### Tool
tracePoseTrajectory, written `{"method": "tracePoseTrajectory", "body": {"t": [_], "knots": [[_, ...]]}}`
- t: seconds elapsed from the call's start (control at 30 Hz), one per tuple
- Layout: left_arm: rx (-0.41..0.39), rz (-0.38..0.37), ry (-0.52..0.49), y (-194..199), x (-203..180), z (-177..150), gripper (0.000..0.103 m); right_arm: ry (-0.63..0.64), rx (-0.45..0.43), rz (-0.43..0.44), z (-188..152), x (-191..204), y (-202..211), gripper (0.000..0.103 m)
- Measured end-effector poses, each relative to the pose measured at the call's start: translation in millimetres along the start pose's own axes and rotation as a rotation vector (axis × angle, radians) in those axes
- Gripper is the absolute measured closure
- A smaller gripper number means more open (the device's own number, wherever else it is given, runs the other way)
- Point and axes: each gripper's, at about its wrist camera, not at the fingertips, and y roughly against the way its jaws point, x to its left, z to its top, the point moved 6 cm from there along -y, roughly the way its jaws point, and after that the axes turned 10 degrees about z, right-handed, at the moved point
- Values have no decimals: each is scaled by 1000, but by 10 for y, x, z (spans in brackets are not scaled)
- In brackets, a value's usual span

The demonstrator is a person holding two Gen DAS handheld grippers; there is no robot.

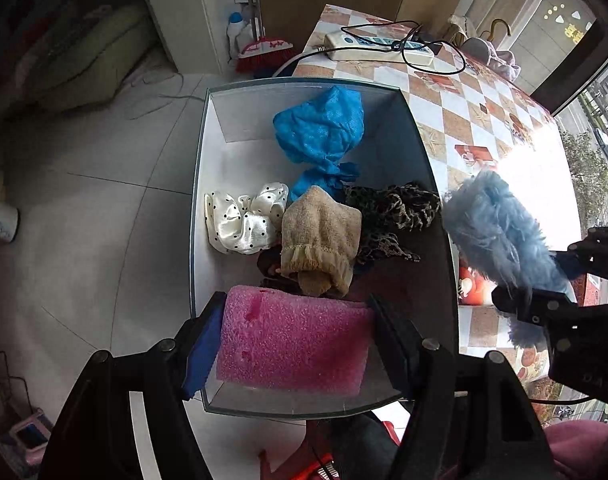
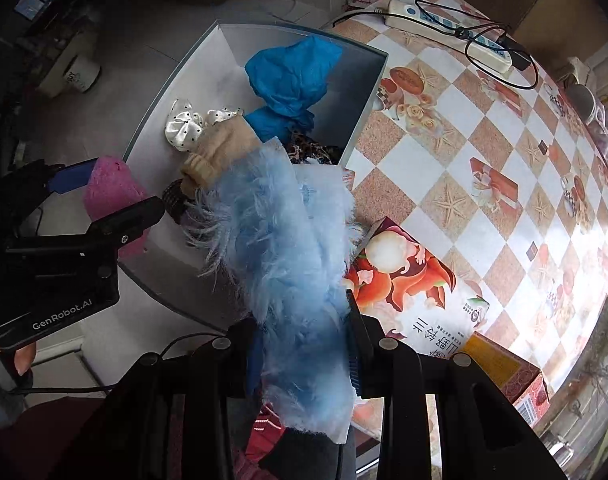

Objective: Organize soft objects

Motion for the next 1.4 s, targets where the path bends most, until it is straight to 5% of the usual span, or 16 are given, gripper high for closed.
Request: {"method": "tracePoseTrajectory", "body": {"t": [0.27, 0.53, 0.67, 0.77, 0.83, 1.27, 1.4], "knots": [[-7, 12, 54, -42, 46, 55, 22, -1, -59, 20, 484, 171, 93, 68], [36, 18, 71, -122, 65, 6, 19, 9, -101, 15, 669, 251, 199, 20], [10, 43, 96, -79, 107, 34, 19, -33, -85, 8, 645, 180, 191, 17], [23, -7, 133, -98, 136, 53, 19, -51, -77, 9, 607, 125, 169, 16], [31, -7, 143, -109, 162, 59, 18, -55, -86, -5, 572, 97, 183, 0], [34, 33, 98, -131, 121, 68, 18, -101, -96, 5, 486, 51, 210, 0], [-46, -22, 99, -41, 114, 107, 18, -101, -96, 3, 478, 64, 204, 0]]}}
